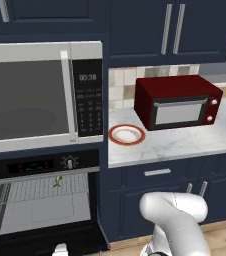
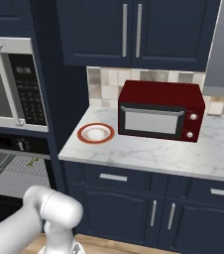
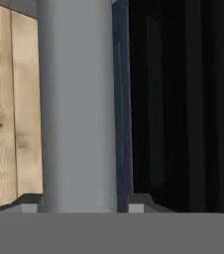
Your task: Take the fish from the oven and place it on the plate on the counter.
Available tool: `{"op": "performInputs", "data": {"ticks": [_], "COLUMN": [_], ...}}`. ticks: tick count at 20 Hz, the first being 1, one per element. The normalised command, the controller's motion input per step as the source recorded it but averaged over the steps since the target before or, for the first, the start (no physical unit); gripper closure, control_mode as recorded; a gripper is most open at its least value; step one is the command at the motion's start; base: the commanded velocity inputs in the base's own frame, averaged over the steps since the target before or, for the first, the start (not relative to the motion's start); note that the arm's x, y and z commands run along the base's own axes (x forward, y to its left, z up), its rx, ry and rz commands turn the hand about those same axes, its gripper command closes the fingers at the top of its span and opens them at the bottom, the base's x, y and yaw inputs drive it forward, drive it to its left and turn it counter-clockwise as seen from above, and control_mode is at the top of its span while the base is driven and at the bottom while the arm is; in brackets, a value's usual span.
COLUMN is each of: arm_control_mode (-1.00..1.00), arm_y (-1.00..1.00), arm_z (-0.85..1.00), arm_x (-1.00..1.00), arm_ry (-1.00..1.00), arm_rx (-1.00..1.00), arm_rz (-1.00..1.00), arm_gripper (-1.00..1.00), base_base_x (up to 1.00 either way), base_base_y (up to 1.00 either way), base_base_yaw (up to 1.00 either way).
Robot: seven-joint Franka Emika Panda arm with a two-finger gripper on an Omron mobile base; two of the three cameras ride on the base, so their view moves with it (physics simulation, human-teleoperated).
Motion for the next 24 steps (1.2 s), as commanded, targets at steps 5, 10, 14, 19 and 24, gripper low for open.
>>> {"op": "performInputs", "data": {"ticks": [5, 10, 14, 19, 24], "arm_control_mode": [-1.00, -1.00, -1.00, -1.00, -1.00], "arm_y": [0.00, 0.00, 0.02, 0.00, 0.00], "arm_z": [0.42, 0.82, 0.85, 0.85, 0.94], "arm_x": [-0.40, -0.42, -0.54, -0.45, -0.10], "arm_ry": [-0.04, -0.12, -0.09, -0.08, -0.05], "arm_rx": [0.00, 0.00, 0.00, 0.00, 0.00], "arm_rz": [0.04, 0.06, 0.12, 0.12, 0.10], "arm_gripper": [1.00, 1.00, 1.00, 1.00, 1.00], "base_base_x": [0.00, 0.00, 0.00, 0.00, 0.00], "base_base_y": [0.00, 0.00, 0.00, 0.00, 0.00], "base_base_yaw": [0.00, 0.00, 0.00, 0.00, 0.00]}}
